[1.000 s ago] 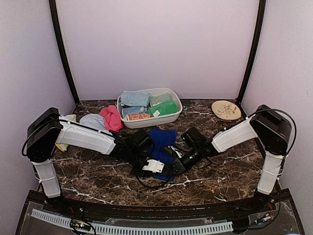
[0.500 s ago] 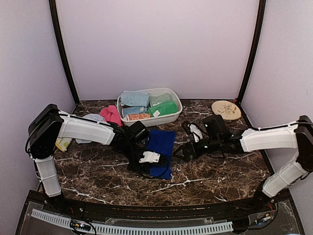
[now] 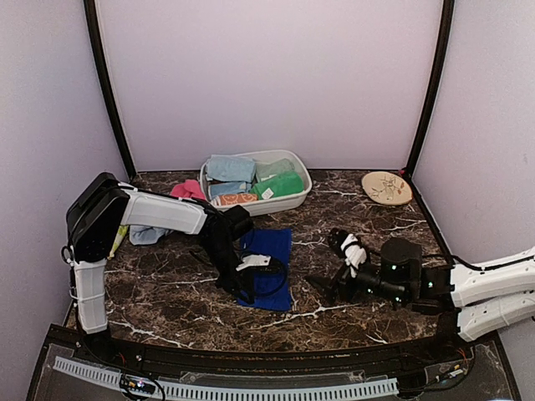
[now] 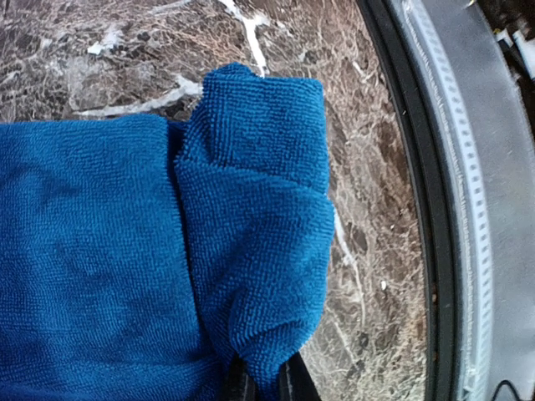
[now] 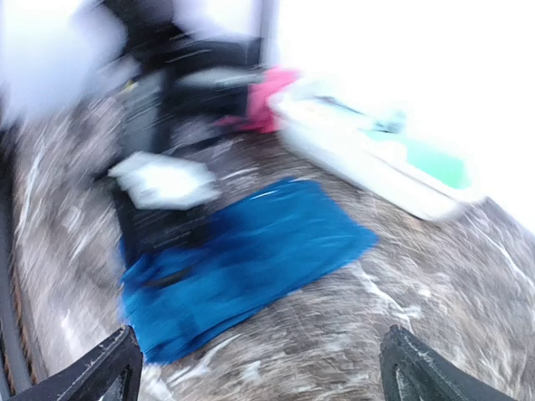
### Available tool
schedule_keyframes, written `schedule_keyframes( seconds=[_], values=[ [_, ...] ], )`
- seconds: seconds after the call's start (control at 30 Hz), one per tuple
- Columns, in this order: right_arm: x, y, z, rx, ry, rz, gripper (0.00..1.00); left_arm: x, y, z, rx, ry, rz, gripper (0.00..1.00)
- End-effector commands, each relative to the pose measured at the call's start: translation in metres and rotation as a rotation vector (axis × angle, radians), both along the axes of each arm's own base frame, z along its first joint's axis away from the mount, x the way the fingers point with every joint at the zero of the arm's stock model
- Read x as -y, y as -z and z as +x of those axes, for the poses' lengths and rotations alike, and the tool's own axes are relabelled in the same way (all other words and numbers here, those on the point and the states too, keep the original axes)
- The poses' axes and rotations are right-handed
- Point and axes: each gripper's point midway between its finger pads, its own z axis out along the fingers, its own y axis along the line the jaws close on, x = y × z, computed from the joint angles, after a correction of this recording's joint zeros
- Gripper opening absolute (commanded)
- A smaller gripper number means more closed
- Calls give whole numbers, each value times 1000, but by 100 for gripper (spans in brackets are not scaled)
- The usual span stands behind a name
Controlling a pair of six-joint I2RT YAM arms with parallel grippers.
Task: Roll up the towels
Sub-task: Roll the towel at the center of the board.
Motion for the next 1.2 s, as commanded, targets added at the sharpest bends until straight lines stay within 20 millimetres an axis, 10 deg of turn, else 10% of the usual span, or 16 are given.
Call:
schedule_keyframes(
  seconds=[0.0, 0.43, 0.83, 1.17],
  values=[
    [-18, 26, -38, 256, -163, -312, 97, -5, -11, -9, -200, -53, 8, 0],
    [-114, 77, -57, 448, -440, -496, 70, -9, 1, -3, -312, -87, 48, 0],
    [-133, 114, -34, 307, -469, -494, 36, -14, 5, -2, -310, -77, 62, 1],
    [-119, 124, -29, 41, -452, -431, 0, -36, -23, 36, -216, -213, -39, 47]
  ],
)
